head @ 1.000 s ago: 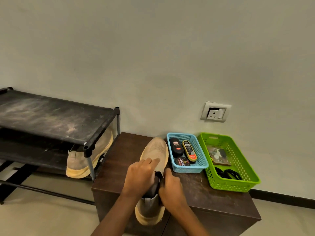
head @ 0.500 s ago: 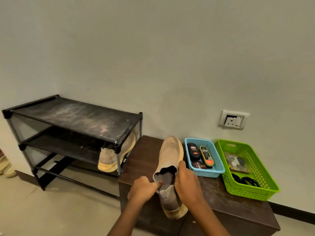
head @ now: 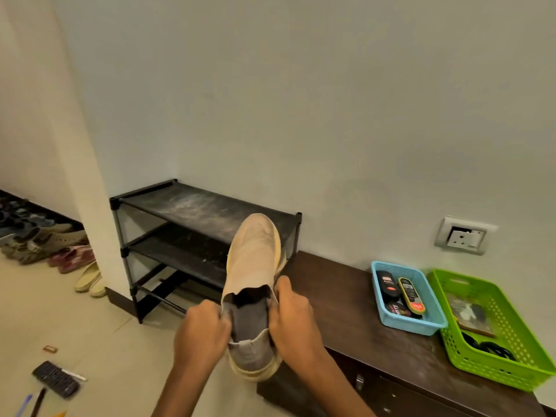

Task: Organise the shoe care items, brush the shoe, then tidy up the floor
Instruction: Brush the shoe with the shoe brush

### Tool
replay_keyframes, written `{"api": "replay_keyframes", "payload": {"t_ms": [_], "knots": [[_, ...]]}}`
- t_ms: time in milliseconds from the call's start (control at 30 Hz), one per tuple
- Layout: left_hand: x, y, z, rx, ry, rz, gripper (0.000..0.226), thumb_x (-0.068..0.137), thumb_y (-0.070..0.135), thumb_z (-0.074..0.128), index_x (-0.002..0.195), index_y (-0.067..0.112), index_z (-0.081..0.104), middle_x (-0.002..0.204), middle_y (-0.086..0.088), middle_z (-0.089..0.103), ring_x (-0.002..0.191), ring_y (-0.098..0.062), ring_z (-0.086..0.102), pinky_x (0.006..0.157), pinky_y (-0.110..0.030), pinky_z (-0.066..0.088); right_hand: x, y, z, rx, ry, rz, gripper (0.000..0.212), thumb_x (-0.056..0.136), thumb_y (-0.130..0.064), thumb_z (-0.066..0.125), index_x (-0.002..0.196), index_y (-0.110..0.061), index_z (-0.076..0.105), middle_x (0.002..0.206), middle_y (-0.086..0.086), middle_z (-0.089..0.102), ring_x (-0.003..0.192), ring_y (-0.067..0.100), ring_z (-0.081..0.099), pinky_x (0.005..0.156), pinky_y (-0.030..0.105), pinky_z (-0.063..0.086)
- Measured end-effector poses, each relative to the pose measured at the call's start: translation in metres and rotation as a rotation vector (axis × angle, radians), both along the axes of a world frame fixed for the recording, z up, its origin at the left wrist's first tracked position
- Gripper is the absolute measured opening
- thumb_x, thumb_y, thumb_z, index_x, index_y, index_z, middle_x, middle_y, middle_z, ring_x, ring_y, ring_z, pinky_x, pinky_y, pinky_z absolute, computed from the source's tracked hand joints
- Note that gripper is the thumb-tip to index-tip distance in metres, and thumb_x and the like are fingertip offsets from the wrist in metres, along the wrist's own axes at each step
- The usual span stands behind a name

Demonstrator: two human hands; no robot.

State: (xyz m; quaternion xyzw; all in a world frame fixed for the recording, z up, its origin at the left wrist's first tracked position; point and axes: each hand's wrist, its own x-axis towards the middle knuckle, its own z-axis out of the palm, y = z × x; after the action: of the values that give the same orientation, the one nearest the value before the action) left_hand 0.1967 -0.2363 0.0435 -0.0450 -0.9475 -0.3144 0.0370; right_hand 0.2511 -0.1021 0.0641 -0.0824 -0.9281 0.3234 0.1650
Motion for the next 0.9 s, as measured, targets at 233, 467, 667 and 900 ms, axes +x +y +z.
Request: {"api": "replay_keyframes", "payload": {"t_ms": [233,467,667,900], "knots": [[-0.069,-0.067,-0.02,-0.158,-0.158,0.1,0.024,0.085,0.014,0.049,0.062,0.009,0.054,0.066,-0.007,0.061,0.061,-0.023,0.061,0.054,-0.025,0.041,-0.077,-0.058,-0.041,-0.258,-0.135,0.06,0.008,0.094,-0.011,0.042,0.094,-0.019,0.043,0.094,0.012,0.062,0.082,0.03,0.065,0.064,0.036,0.056],[-0.159,-0.068,-0.056,-0.201,-0.189,0.038,0.025,0.091,0.02,0.049,0.085,0.001,0.063,0.087,-0.016,0.068,0.081,-0.031,0.067,0.067,-0.033,0.055,-0.158,-0.065,-0.082,-0.296,-0.265,-0.038,0.01,0.091,-0.006,0.041,0.094,-0.016,0.042,0.095,0.016,0.063,0.083,0.033,0.066,0.059,0.037,0.056],[-0.223,-0.037,-0.075,-0.077,-0.13,0.124,0.019,0.088,0.015,0.053,0.083,-0.002,0.061,0.093,-0.02,0.061,0.077,-0.031,0.054,0.062,-0.032,0.038,-0.207,-0.055,-0.104,-0.279,-0.198,-0.136,0.032,0.092,-0.007,0.045,0.123,-0.005,0.042,0.104,0.014,0.062,0.091,0.024,0.062,0.064,0.028,0.046],[-0.266,-0.008,-0.106,0.034,-0.099,0.18,0.021,0.088,0.01,0.05,0.08,-0.003,0.066,0.092,-0.024,0.064,0.089,-0.041,0.059,0.063,-0.033,0.039,-0.208,-0.054,-0.122,-0.336,-0.099,0.069,0.043,0.093,-0.041,0.049,0.134,-0.029,0.04,0.105,0.004,0.064,0.096,0.018,0.061,0.077,0.029,0.049]]}}
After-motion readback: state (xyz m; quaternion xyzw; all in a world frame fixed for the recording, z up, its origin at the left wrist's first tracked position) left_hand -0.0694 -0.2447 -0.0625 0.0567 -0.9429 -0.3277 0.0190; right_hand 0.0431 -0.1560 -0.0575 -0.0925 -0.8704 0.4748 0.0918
